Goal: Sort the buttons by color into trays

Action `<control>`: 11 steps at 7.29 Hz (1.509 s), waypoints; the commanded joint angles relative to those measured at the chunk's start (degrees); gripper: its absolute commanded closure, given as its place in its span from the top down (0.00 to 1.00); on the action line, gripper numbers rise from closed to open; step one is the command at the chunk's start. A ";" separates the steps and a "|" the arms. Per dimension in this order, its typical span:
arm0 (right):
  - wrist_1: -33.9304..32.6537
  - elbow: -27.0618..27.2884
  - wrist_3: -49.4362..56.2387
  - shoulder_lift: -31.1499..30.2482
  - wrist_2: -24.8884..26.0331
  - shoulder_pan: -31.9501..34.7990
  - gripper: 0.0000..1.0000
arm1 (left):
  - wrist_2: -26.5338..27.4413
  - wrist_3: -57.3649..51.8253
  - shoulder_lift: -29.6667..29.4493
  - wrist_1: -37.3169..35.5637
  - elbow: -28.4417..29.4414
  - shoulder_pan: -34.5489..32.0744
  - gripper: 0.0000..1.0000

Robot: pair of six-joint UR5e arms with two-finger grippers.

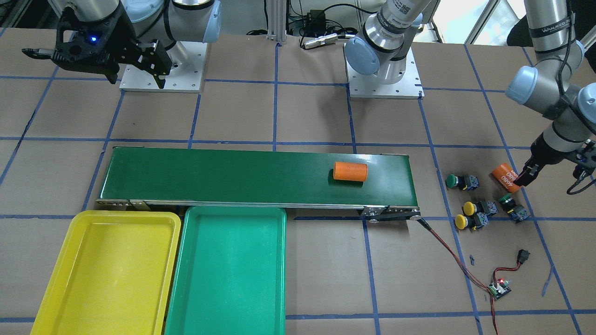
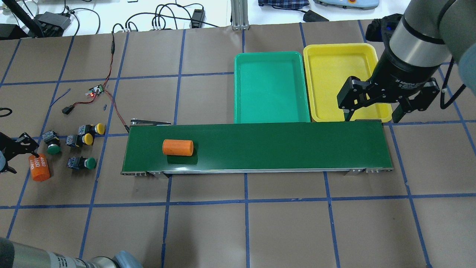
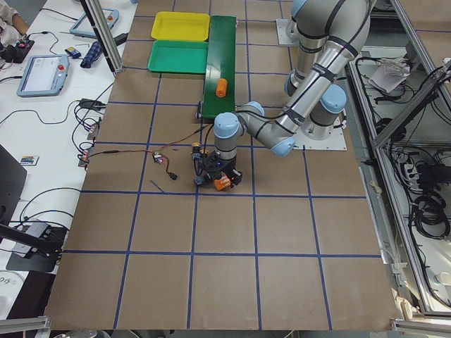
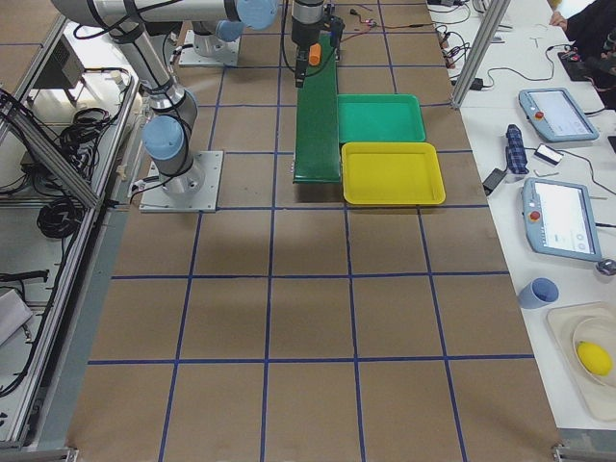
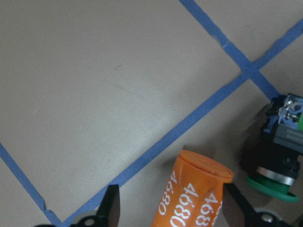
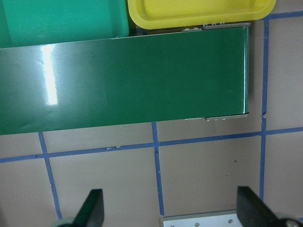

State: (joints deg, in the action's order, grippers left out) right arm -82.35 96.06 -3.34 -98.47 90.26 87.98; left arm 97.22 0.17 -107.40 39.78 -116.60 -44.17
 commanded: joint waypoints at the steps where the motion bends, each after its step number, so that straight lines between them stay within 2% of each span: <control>1: 0.00 -0.09 0.00 0.03 0.00 0.00 1.00 | -2.80 -2.81 -0.62 0.38 -0.20 -0.47 0.80; 3: -0.01 0.00 0.00 0.03 0.00 0.00 1.00 | -3.00 -3.33 -0.53 0.74 -0.73 -0.65 0.81; 5: 0.08 0.00 0.00 0.03 0.00 0.00 1.00 | -2.56 -7.80 0.87 0.83 -1.87 -0.56 0.79; 8: 0.26 0.00 0.00 -0.06 0.09 0.00 1.00 | -2.12 -14.92 -0.09 0.21 -1.79 -0.13 0.77; 11: 0.17 0.00 0.00 0.03 0.09 0.00 1.00 | -2.12 -16.87 -1.32 0.12 -1.61 0.05 0.71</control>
State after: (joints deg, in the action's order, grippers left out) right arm -82.17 96.06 -3.34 -98.45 90.35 87.98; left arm 95.10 -16.33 -108.14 39.92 -118.29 -44.16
